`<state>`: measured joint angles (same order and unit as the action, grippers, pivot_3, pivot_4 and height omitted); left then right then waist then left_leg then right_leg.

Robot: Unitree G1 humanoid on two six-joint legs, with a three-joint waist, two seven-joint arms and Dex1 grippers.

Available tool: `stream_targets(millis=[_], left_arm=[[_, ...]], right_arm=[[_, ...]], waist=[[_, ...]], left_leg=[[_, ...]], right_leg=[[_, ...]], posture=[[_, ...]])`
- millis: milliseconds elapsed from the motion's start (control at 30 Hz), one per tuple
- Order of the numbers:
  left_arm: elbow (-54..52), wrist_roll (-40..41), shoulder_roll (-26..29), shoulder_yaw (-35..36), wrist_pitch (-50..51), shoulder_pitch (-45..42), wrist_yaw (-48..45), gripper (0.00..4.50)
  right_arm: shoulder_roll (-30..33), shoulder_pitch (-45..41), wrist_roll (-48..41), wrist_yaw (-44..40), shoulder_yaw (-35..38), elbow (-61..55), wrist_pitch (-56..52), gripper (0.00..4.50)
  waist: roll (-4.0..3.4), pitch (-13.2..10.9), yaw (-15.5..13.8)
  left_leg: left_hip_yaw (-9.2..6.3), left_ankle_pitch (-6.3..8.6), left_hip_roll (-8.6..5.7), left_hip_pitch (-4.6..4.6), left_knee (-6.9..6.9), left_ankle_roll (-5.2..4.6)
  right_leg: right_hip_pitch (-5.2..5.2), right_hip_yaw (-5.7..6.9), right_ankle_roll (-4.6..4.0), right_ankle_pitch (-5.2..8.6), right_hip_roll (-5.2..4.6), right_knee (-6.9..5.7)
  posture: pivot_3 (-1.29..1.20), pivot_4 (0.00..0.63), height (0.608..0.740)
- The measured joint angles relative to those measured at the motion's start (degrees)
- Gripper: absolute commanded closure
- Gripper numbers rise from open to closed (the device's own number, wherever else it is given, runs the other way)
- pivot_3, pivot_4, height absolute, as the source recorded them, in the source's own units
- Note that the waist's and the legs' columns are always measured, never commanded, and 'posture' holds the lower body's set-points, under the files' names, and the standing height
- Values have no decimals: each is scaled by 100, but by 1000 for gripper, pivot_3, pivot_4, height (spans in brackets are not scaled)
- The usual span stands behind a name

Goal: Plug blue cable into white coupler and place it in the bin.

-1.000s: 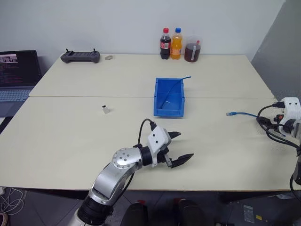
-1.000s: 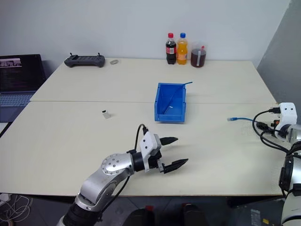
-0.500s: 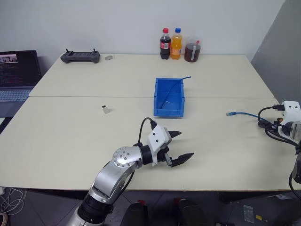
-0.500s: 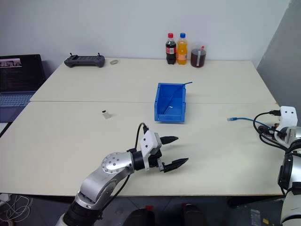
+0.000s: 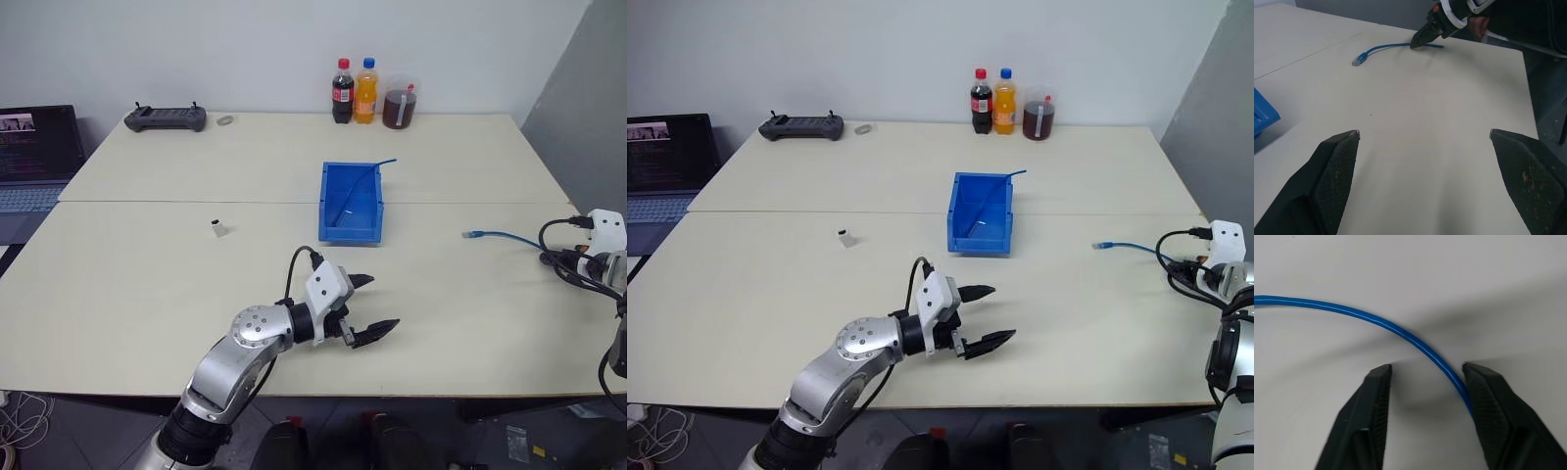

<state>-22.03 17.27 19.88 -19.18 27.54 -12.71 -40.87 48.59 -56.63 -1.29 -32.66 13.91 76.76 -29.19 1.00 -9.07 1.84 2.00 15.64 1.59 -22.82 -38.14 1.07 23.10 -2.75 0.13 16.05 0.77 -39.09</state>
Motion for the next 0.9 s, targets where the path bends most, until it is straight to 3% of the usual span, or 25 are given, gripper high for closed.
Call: stream_targets(millis=[233,533,667,767,900], left_arm=[[0,34,18,0,0,1,-20,0],[-1,37,94,0,-3,15,-111,0],[-18,36,190,23,-43,42,-128,0],[-66,60,284,167,-53,89,-128,0],[-355,103,553,486,-79,269,-139,0]], right_arm=[[0,0,6,-129,-59,0,7,4476],[-19,48,133,-591,-368,-66,247,4476],[-35,278,434,-998,-763,-353,832,4476],[-82,586,465,-1492,-993,-957,1039,4476],[-117,1322,199,-2113,-1071,-2865,582,4476]], waist=[[0,0,0],[0,0,3],[0,0,11],[-2,1,19],[-14,1,-3]], left_leg=[[0,0,0,0,0,1],[1,0,1,1,0,0],[1,0,2,2,0,0],[1,0,5,3,0,0],[-5,0,6,-2,1,0]], right_leg=[[0,0,0,0,0,0],[0,0,0,0,1,0],[0,-1,0,0,1,0],[0,0,0,0,1,-2],[4,4,0,0,0,-3]], posture=[[0,150,740],[0,150,740],[0,150,740],[0,150,740],[0,150,740]])
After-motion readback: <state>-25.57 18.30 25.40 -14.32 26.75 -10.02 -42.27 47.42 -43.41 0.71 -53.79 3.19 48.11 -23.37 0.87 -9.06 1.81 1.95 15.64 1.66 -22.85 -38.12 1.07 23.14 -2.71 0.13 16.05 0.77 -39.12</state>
